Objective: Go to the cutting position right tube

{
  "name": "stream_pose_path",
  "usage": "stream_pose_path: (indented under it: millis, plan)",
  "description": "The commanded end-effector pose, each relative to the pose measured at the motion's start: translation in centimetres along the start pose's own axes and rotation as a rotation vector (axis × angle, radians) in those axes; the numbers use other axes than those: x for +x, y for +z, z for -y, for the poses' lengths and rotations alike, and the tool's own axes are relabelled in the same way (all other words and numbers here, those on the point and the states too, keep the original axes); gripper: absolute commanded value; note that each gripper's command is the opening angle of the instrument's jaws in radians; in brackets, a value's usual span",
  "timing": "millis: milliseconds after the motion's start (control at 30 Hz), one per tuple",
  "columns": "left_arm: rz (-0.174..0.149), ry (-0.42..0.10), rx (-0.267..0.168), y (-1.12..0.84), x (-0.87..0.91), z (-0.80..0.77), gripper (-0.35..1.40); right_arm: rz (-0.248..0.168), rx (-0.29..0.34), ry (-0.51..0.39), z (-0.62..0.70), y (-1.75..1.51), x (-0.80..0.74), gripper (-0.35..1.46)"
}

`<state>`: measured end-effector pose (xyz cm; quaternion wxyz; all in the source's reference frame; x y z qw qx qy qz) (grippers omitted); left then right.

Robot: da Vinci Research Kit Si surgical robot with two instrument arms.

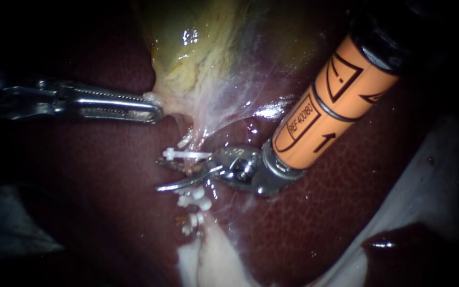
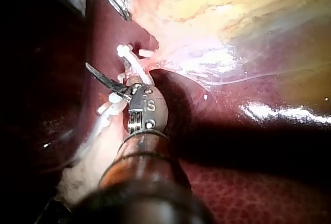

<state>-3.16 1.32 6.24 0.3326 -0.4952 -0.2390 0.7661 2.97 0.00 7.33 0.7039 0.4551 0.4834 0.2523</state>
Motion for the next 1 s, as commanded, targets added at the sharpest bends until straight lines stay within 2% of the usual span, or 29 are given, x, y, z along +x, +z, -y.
stream_pose_path:
  millis: [33,267,467,633,1000]
  plan:
    - [0.0,0.0,0.0,0.0,0.0,0.0,-0.35,-0.002,-0.004,0.002,0.0,0.0,0.0,1.37]
    - [0.0,0.0,-0.001,0.0,0.0,0.0,-0.35,-0.002,-0.002,0.014,0.06,0.0,0.01,1.42]
    - [0.0,0.001,-0.001,-0.01,-0.01,0.0,-0.35,-0.015,0.049,0.019,0.24,-0.03,0.06,1.43]
    - [0.0,0.001,-0.002,-0.01,-0.01,0.01,-0.35,-0.015,0.064,0.02,0.36,-0.02,0.1,1.43]
    - [0.0,0.001,-0.002,-0.02,-0.01,0.01,-0.35,-0.014,0.064,0.02,0.34,-0.05,0.09,1.43]
